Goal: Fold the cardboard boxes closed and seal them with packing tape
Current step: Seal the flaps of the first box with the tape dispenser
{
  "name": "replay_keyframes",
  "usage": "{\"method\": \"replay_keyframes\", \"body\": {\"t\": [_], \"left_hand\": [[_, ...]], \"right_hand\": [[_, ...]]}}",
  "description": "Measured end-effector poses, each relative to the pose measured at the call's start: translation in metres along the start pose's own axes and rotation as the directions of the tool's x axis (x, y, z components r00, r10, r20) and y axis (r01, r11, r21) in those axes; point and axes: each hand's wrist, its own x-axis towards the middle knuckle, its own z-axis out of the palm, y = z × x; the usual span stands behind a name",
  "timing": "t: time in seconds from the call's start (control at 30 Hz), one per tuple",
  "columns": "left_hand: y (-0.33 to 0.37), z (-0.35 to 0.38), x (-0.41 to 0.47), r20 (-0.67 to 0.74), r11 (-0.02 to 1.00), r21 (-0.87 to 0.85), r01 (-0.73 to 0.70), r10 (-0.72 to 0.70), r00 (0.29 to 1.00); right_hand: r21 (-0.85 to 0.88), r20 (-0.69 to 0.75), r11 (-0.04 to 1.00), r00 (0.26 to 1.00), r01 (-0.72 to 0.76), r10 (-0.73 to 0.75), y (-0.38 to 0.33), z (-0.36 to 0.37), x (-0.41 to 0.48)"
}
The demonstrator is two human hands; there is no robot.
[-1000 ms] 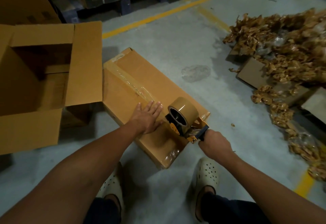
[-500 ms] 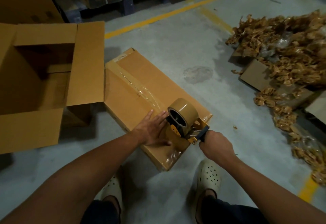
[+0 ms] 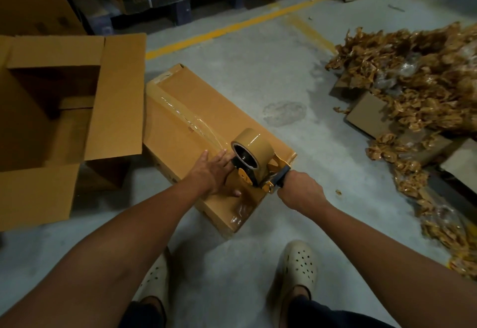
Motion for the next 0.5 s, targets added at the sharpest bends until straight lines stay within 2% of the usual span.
{"method": "replay_keyframes", "body": {"t": [0.23,0.5], "left_hand": [[0.002,-0.006,-0.004,0.013,0.998,-0.063,0.008,-0.007,1.000],[0.008,0.002,-0.001,-0.008,0.997,-0.064,0.044,-0.044,0.999]], "right_hand": [[-0.040,0.018,0.999,1.000,0.009,-0.009,0.025,-0.003,-0.016],[-0.057,0.022,0.997,0.998,-0.053,0.055,0.054,-0.004,-0.037]]}}
